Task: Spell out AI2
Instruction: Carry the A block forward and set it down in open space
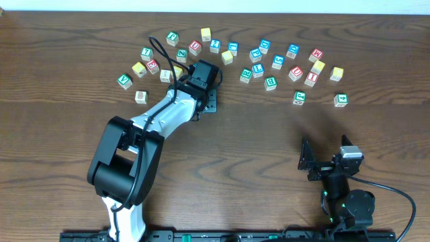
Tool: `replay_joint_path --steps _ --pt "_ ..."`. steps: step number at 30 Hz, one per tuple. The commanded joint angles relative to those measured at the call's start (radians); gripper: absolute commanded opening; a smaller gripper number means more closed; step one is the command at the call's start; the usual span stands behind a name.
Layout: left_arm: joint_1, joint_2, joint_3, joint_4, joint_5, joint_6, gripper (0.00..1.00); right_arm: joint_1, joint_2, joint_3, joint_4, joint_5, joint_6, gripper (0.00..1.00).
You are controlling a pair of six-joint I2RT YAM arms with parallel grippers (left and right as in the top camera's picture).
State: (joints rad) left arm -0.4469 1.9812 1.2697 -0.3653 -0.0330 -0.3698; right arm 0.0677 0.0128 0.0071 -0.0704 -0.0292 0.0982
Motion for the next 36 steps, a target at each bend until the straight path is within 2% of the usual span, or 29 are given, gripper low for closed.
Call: replay_joint_path --steps 1,5,9,22,27,28,36 --pt "0.000 0.034 -0.006 -0.010 -0.028 -0.006 0.29 -0.008 -0.002 -0.002 -0.003 -0.003 0.010 0.99" --pt "0.000 0.034 -0.006 -0.012 -0.027 -0.006 0.31 -0.008 -0.002 -0.002 -0.003 -0.003 0.010 0.99" --pt "0.000 0.034 -0.006 -0.016 -0.027 -0.006 0.46 -0.008 -0.002 -0.002 -0.003 -0.003 0.010 0.99" --pt "0.003 0.013 0.002 -0.014 -0.013 0.021 0.49 -0.008 -0.002 -0.002 -0.003 -0.003 0.010 0.99" --pt "0.003 -0.031 0.002 -0.014 -0.013 0.080 0.49 -0.008 -0.001 -0.002 -0.003 -0.003 0.010 0.99" --pt "0.003 -0.057 0.002 -0.017 -0.013 0.101 0.54 -0.008 0.000 -0.002 -0.003 -0.003 0.010 0.99" --pt "0.003 -0.189 0.002 -0.038 -0.013 0.149 0.65 -0.008 0.001 -0.002 -0.003 -0.003 0.010 0.99"
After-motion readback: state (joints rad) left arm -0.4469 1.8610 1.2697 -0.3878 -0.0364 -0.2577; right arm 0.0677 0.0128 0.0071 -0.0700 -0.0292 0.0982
